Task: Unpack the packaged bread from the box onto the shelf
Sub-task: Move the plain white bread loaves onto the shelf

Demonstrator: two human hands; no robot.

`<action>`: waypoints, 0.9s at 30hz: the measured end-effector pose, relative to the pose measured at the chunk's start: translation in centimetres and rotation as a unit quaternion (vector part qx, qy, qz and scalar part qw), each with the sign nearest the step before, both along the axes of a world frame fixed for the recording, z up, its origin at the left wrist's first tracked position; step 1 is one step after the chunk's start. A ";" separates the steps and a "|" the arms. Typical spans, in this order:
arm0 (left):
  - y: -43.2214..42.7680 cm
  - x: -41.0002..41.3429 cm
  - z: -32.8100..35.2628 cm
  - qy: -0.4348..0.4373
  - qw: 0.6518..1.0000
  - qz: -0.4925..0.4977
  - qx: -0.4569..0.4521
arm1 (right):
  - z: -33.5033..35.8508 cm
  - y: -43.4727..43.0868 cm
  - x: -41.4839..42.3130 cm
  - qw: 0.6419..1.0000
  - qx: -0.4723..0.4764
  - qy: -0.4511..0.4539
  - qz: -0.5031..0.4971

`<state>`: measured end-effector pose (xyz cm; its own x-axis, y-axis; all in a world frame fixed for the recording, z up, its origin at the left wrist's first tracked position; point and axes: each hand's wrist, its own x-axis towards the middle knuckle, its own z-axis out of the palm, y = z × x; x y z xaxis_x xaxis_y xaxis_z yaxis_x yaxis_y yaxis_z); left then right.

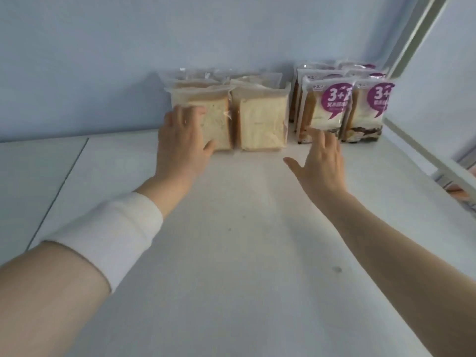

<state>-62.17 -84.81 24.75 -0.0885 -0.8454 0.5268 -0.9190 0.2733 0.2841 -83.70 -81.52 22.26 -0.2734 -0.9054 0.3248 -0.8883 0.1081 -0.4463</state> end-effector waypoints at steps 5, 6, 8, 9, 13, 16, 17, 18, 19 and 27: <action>8.9 -5.3 1.0 -0.231 0.963 -0.129 0.058 | 0.7 10.9 -0.9 0.987 0.067 0.141 -0.045; 11.0 -6.7 0.9 -0.252 0.955 -0.147 0.061 | 0.7 13.4 -1.4 0.985 0.074 0.144 -0.057; 15.4 -9.8 1.0 -0.287 0.938 -0.183 0.064 | 0.8 18.8 -3.0 0.982 0.082 0.149 -0.087; 17.6 -11.6 1.0 -0.298 0.930 -0.203 0.063 | 0.9 21.6 -4.2 0.979 0.086 0.150 -0.105; 26.3 -20.2 0.4 -0.303 0.905 -0.298 0.034 | 0.3 33.2 -10.4 0.963 0.118 0.152 -0.188; 34.4 -27.7 -1.7 -0.297 0.880 -0.369 0.036 | -2.1 42.9 -15.8 0.938 0.184 0.143 -0.256; 37.5 -30.3 -3.0 -0.301 0.869 -0.392 0.037 | -3.3 46.3 -17.5 0.928 0.209 0.136 -0.276; 40.4 -32.7 -4.5 -0.308 0.856 -0.414 0.044 | -4.7 49.6 -19.3 0.918 0.231 0.124 -0.297; 43.0 -34.9 -6.1 -0.315 0.842 -0.434 0.057 | -6.1 52.7 -20.8 0.908 0.249 0.111 -0.319; 56.2 -49.5 -19.4 -0.377 0.747 -0.524 0.160 | -17.0 70.1 -31.6 0.814 0.375 -0.016 -0.444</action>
